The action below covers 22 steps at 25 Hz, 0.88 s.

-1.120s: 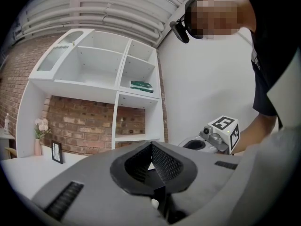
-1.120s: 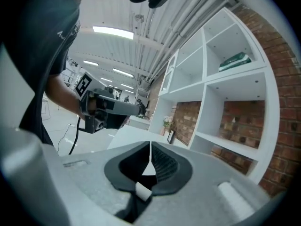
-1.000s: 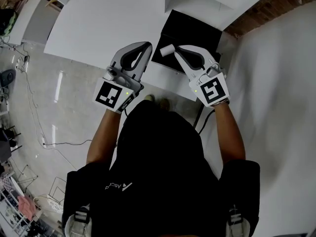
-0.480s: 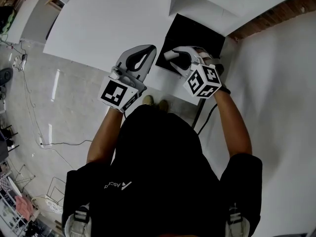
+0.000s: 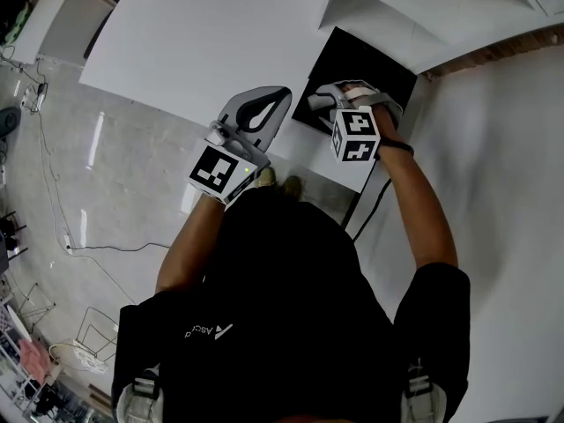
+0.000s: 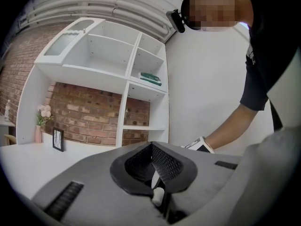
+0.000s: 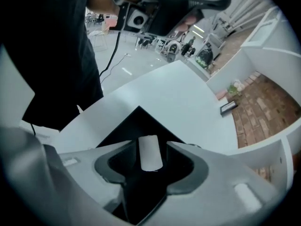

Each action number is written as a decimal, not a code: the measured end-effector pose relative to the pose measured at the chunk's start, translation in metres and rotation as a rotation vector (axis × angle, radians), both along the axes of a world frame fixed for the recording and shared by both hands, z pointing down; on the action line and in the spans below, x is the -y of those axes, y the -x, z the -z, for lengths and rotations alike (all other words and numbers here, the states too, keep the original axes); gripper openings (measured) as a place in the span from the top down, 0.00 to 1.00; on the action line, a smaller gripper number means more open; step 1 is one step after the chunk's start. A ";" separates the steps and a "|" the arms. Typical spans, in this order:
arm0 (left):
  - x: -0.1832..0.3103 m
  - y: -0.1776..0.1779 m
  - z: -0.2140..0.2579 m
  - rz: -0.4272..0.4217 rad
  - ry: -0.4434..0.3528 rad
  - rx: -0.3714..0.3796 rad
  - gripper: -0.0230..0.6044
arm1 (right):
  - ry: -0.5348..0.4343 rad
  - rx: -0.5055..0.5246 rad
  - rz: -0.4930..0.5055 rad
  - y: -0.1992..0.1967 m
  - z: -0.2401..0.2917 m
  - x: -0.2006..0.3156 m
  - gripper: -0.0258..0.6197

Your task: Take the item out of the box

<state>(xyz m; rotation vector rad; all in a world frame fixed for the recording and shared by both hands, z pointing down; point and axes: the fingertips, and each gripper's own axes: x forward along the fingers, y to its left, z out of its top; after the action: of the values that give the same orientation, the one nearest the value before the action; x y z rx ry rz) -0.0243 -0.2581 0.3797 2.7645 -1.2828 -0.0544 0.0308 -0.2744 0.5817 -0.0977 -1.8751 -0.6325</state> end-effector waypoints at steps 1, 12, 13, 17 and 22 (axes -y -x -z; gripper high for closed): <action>0.000 0.002 0.000 0.002 0.003 -0.005 0.97 | -0.004 -0.025 0.015 0.000 -0.005 0.001 0.66; 0.007 0.023 -0.009 0.013 0.032 -0.031 0.97 | -0.010 -0.187 0.077 -0.001 -0.044 0.009 0.65; 0.008 0.024 -0.011 0.013 0.035 -0.034 0.97 | -0.014 -0.187 0.076 -0.001 -0.046 0.010 0.65; 0.008 0.025 -0.015 0.003 0.044 -0.034 0.97 | -0.031 -0.185 0.069 0.002 -0.047 0.015 0.68; 0.009 0.023 -0.019 -0.010 0.052 -0.033 0.97 | -0.037 -0.167 0.060 0.001 -0.047 0.014 0.69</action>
<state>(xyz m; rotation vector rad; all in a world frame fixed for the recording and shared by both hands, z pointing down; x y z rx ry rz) -0.0476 -0.2672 0.3989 2.7150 -1.2441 -0.0653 0.0295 -0.2887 0.6287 -0.1775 -1.7042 -0.6791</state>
